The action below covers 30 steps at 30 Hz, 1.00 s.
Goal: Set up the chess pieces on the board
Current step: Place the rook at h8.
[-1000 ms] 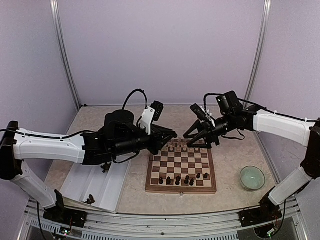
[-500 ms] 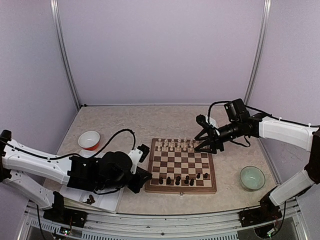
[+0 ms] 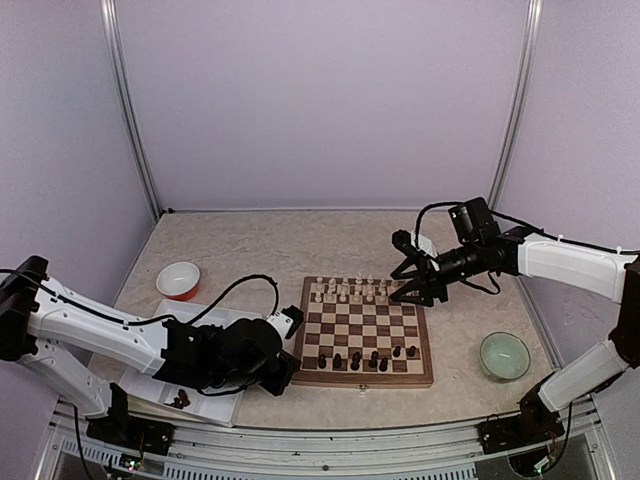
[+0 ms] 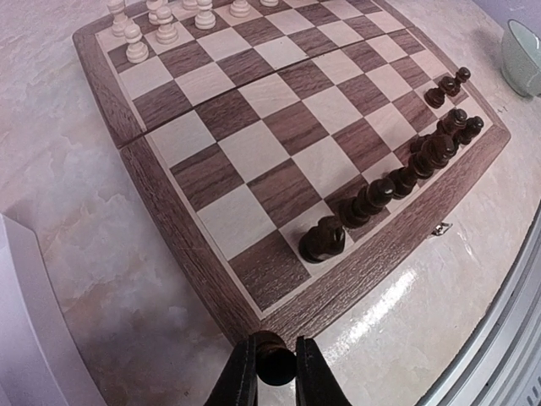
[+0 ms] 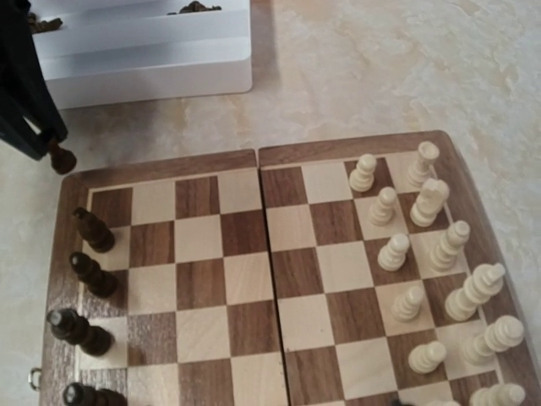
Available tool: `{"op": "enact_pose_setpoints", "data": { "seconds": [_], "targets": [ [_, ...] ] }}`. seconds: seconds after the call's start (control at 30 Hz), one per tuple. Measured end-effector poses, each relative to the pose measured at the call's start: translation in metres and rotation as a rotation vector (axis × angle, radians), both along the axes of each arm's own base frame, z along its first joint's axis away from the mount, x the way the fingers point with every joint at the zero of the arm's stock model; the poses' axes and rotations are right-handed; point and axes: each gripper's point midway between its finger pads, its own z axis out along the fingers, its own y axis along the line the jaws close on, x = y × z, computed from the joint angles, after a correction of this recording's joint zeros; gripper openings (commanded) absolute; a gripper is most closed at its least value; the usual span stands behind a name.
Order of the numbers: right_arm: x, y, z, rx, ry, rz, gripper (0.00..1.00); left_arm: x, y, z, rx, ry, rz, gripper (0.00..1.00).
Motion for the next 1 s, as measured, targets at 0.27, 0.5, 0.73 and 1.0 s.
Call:
{"op": "enact_pose_setpoints", "data": {
  "seconds": [0.27,0.5,0.73,1.0],
  "targets": [
    [0.001,-0.001,0.0,0.0,0.0,-0.002,0.59,0.014,-0.009,-0.006,-0.019,-0.006,0.002,0.16],
    [0.001,-0.001,-0.001,-0.001,0.0,-0.001,0.59,0.019,-0.02,-0.008,-0.025,-0.006,-0.015,0.18],
    [0.001,0.0,-0.007,-0.006,0.02,0.004,0.59,0.022,-0.024,-0.012,-0.016,-0.009,-0.023,0.19],
    [0.001,0.0,-0.007,-0.005,0.019,0.005,0.59,0.023,-0.029,-0.02,0.004,-0.001,-0.032,0.25]
  ]
}}
